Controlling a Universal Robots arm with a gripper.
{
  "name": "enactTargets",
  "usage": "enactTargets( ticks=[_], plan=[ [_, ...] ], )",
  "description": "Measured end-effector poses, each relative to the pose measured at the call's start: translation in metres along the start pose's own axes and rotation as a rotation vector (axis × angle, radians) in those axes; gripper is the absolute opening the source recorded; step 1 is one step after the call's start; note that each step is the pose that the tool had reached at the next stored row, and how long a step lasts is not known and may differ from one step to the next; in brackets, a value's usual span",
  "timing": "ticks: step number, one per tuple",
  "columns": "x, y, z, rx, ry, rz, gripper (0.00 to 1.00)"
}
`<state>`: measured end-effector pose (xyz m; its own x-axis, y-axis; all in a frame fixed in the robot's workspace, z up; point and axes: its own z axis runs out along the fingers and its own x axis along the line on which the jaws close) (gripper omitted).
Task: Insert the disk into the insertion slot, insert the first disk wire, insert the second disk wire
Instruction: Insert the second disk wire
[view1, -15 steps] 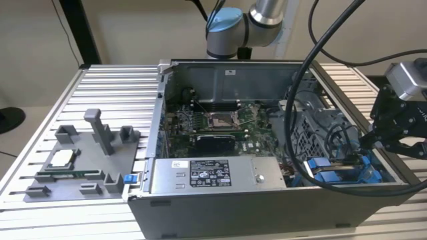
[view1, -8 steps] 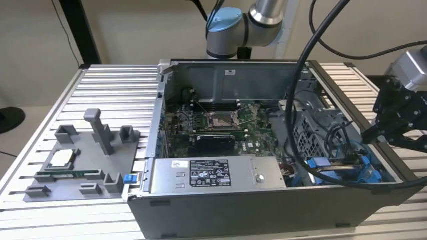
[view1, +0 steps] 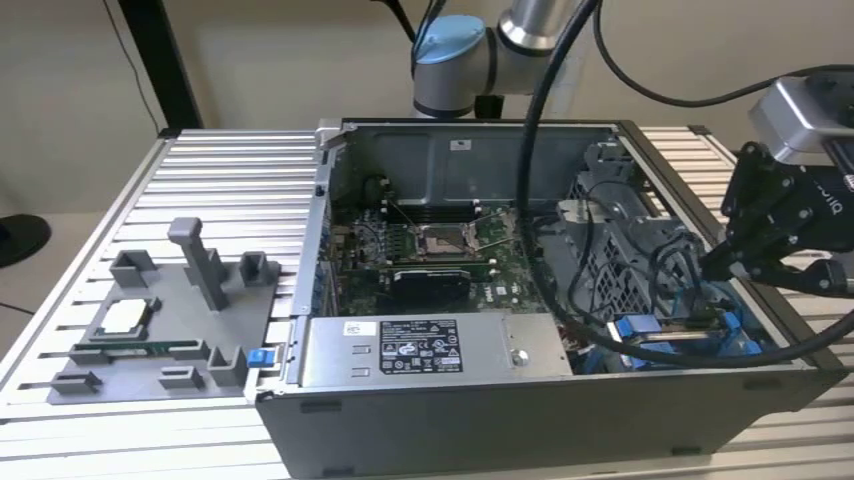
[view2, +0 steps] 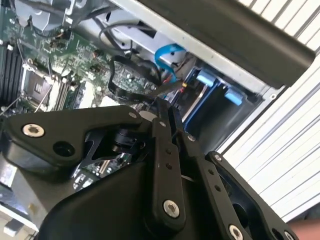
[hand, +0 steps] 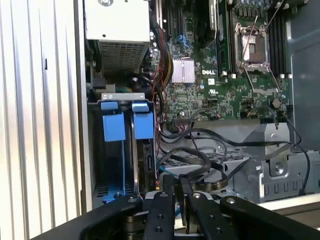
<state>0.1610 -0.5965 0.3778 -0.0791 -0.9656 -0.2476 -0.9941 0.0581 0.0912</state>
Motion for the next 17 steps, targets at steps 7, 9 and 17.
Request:
enactTargets(
  ticks=[7, 9, 17],
  plan=[
    [0.0025, 0.0316, 0.0024, 0.0036, -0.0002, -0.001, 0.0],
    [0.0031, 0.0376, 0.0029, 0.015, 0.0007, -0.004, 0.0],
    [0.0037, 0.045, 0.0038, 0.1307, 0.0322, -0.035, 0.0]
  ],
)
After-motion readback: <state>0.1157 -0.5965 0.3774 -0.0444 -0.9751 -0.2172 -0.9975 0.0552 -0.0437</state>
